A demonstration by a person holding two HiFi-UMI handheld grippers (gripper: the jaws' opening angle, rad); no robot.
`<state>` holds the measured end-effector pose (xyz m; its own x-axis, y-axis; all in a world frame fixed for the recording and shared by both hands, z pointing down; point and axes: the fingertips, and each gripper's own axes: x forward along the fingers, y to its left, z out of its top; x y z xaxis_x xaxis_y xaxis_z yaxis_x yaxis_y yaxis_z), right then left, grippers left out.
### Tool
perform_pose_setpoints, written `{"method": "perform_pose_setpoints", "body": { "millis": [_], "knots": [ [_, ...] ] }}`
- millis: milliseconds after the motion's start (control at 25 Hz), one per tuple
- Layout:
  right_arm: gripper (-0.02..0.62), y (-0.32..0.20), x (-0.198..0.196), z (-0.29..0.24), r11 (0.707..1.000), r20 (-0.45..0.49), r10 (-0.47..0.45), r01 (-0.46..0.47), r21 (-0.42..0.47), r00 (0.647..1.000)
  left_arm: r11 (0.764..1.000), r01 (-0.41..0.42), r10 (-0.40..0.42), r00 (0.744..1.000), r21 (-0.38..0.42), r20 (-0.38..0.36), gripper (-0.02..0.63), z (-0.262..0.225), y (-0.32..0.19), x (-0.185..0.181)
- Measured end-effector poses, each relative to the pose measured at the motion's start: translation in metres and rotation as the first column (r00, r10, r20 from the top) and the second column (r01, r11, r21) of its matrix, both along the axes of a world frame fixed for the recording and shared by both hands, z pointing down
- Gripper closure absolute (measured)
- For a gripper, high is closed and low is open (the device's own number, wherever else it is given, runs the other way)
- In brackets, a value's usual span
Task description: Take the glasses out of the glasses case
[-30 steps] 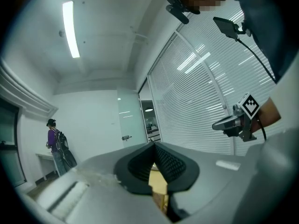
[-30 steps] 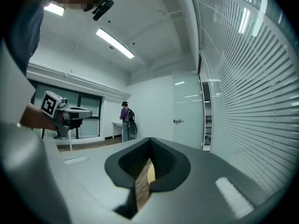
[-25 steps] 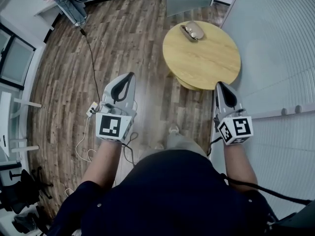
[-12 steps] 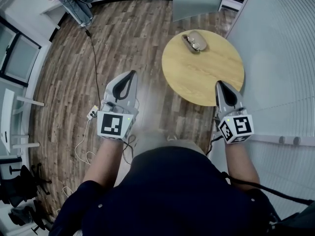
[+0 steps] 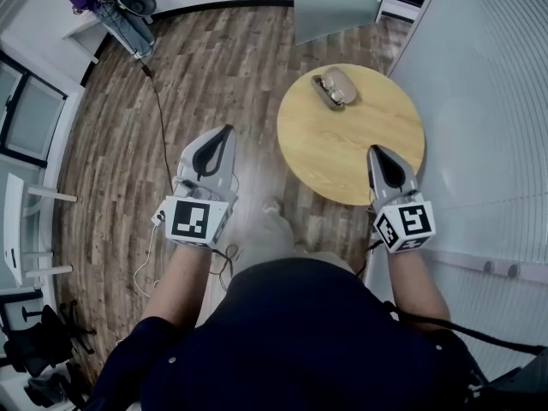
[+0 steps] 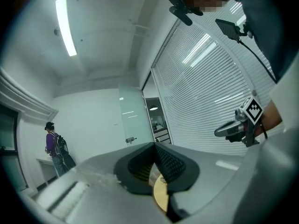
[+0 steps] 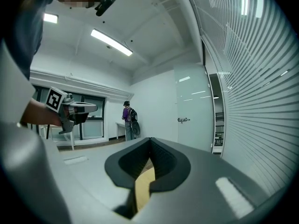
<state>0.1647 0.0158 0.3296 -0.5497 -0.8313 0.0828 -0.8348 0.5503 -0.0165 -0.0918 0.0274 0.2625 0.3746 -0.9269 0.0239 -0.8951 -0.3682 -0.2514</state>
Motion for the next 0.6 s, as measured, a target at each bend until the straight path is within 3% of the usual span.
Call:
{"method": "perform_pose_setpoints", "body": {
  "millis": [600],
  "knots": [
    [0.586, -0.119, -0.045, 0.014, 0.994, -0.073, 0.084, -0.089, -0.062, 0.994, 0.993, -0.115, 0.114, 0.991, -0.009, -0.066, 0.601, 0.013, -0.151, -0.041]
  ]
}}
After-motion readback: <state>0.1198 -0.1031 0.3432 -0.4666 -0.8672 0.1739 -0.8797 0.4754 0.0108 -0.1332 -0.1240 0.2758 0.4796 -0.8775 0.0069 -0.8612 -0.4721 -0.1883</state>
